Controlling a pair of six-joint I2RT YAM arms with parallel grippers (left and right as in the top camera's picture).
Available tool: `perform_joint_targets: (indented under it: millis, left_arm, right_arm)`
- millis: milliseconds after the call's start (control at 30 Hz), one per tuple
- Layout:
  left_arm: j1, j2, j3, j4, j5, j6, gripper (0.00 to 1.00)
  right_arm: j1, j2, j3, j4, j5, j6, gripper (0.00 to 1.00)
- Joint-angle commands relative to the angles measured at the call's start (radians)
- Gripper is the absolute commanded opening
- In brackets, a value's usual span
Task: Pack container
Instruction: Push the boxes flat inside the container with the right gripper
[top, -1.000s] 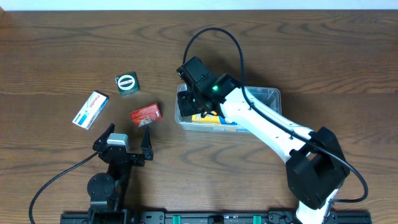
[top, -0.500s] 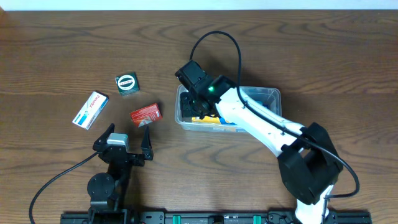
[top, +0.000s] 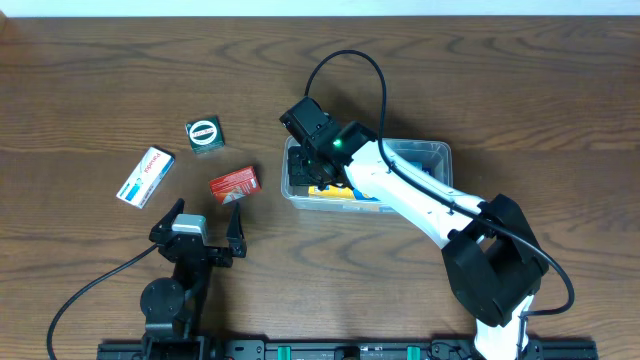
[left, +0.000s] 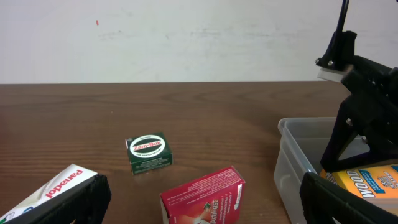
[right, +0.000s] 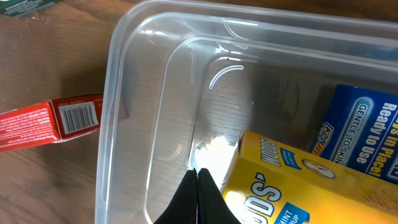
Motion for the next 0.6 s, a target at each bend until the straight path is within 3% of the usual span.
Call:
perform_joint_targets:
  millis: [0, 500, 567]
  left_arm:
    - [0.002, -0.006, -0.021, -0.029, 0.002, 0.006, 0.98]
    - [0.002, -0.006, -0.021, -0.029, 0.002, 0.006, 0.98]
    - [0.002, -0.006, -0.021, -0.029, 0.002, 0.006, 0.98]
  right_arm:
    - [0.011, 0.007, -0.003, -0.007, 0.017, 0.016, 0.01]
    - [0.011, 0.007, -0.003, -0.059, 0.013, 0.027, 0.02]
    - [0.011, 0.007, -0.003, -0.066, 0.013, 0.026, 0.06]
